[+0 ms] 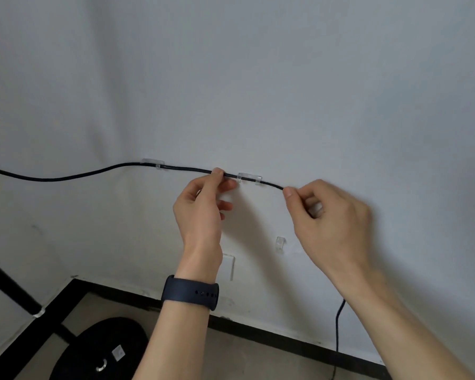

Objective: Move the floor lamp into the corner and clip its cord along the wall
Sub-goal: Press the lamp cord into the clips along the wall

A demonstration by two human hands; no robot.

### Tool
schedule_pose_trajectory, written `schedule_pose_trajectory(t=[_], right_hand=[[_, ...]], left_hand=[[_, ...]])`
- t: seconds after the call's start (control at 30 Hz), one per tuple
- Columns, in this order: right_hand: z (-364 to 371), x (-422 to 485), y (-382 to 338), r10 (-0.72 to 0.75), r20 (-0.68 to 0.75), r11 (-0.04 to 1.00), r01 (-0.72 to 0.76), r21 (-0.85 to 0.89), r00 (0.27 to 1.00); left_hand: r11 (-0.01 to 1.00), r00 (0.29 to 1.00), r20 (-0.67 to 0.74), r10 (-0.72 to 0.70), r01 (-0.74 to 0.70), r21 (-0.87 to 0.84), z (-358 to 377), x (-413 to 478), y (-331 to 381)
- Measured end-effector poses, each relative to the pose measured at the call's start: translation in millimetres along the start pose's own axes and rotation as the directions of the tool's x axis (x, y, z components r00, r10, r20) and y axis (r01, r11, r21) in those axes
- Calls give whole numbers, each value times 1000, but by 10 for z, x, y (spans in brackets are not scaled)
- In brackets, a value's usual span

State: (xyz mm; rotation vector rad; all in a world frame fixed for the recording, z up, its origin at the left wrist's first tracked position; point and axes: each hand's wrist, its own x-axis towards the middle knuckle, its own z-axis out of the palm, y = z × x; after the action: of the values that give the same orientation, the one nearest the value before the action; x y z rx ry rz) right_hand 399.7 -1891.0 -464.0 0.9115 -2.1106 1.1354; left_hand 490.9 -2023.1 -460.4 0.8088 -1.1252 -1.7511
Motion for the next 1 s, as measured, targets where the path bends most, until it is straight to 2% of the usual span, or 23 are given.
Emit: schedule_pose_trajectory(t=[0.07, 0.13, 0.17, 0.23, 0.3, 0.37, 0.5, 0.6, 0.67, 0.73, 0.83, 0.9, 1.0], right_hand=[[16, -40, 28, -20, 80, 1000, 18, 14, 997], [-15, -88, 57, -21, 228, 996, 1, 87, 973], [-35, -114, 84, -5, 329, 992, -35, 117, 944], [-57, -186, 193, 49, 541, 968, -174, 183, 839], [-46, -321, 360, 99, 661, 888, -366, 278, 744], [0, -532, 566, 132, 691, 823, -467, 323, 711], [114, -1023, 808, 203, 764, 819, -534, 210, 612], [217, -1139, 693, 239, 757, 871, -479, 110, 608], [285, -1127, 529, 264, 716, 886, -456, 84, 646], [343, -1114, 412, 305, 656, 880, -467, 83, 691], [383, -1113, 358, 385, 593, 838, -537, 97, 707], [384, -1112, 379, 410, 549, 829, -548, 109, 729], [359, -1115, 432, 406, 497, 835, -533, 141, 767]], left_hand=[[1000, 1000, -10, 12, -12, 11, 8, 8, -12], [999, 999, -18, 32, -32, 18, 19, 17, -24], [999, 999, -23, 41, -40, 20, 20, 22, -34], [999, 998, -31, 50, -49, 22, 18, 25, -55], [998, 998, -34, 52, -52, 19, 8, 13, -87], [999, 998, -46, 52, -51, 16, 0, 4, -135], [994, 992, -73, 100, -97, 44, 29, -22, -266], [953, 974, 16, 226, -225, 205, 74, -127, -393], [894, 943, 167, 288, -327, 307, 61, -193, -483], [805, 909, 301, 288, -400, 439, 13, -198, -559], [559, 858, 422, 293, -512, 653, -100, -150, -613], [390, 820, 499, 281, -573, 721, -186, -115, -627], [246, 789, 588, 176, -614, 750, -307, -39, -696]])
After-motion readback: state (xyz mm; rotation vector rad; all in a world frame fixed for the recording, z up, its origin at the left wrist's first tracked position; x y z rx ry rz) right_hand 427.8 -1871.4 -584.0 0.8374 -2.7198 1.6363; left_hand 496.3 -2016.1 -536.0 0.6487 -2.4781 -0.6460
